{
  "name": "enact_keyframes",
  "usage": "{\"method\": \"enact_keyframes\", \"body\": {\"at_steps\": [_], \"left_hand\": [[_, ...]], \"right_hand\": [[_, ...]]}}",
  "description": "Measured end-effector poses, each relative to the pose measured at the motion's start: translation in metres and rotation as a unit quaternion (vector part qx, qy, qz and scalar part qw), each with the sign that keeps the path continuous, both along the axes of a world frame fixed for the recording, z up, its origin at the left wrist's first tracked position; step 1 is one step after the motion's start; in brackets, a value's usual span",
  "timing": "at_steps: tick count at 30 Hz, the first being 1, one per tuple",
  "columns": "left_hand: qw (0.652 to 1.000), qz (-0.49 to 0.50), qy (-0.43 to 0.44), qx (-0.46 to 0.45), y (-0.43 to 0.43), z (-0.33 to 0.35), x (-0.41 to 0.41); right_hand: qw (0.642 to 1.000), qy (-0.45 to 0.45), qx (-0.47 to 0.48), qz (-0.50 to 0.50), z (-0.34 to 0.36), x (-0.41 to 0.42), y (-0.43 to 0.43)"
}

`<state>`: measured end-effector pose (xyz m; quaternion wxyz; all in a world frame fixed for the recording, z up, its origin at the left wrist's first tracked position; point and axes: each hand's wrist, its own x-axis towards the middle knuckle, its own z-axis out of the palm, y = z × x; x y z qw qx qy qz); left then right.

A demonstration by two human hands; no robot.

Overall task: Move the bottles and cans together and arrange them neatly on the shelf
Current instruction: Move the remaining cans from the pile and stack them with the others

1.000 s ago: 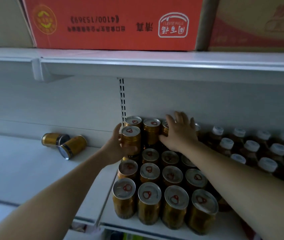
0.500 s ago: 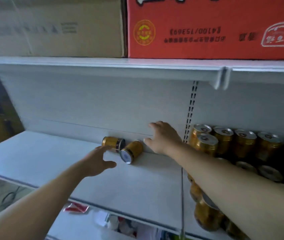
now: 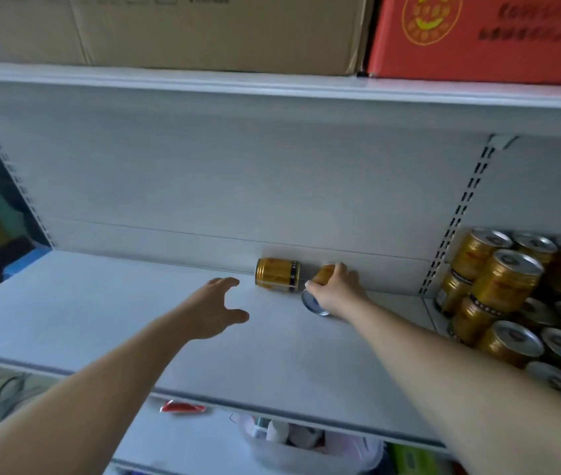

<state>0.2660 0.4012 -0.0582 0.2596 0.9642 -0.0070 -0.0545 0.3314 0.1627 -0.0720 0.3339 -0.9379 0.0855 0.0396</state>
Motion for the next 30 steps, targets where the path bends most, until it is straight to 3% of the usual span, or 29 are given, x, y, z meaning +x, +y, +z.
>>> {"method": "enact_keyframes", "body": {"at_steps": [8,13,16,19,22,25,27,30], "left_hand": [[0.996,-0.073,-0.048,0.019,-0.017,-0.022,0.081],[0.988,-0.108,-0.053,0.100,-0.028,-0.039,0.118],[0.987,-0.118,-0.078,0.076,-0.026,-0.043,0.128],[0.985,-0.155,-0.071,0.008,-0.020,-0.044,0.131],[0.976,-0.140,-0.039,-0.163,-0.025,-0.033,0.127],[0.937,-0.119,-0.004,-0.329,-0.038,-0.018,0.115],[0.902,-0.110,0.037,-0.416,-0.044,-0.009,0.102],[0.862,-0.138,0.106,-0.477,-0.056,0.006,0.082]], "right_hand": [[0.985,0.069,0.105,-0.118,-0.035,0.043,0.015],[0.981,0.017,0.145,-0.126,-0.044,0.035,0.011],[0.975,-0.017,0.174,-0.139,-0.045,0.022,0.010],[0.957,-0.051,0.232,-0.168,-0.042,0.008,0.009],[0.904,-0.065,0.350,-0.236,-0.033,-0.008,0.009],[0.859,-0.080,0.412,-0.294,-0.023,-0.031,0.008],[0.809,-0.089,0.478,-0.329,-0.015,-0.050,0.006],[0.727,-0.113,0.576,-0.357,0.005,-0.083,0.004]]}}
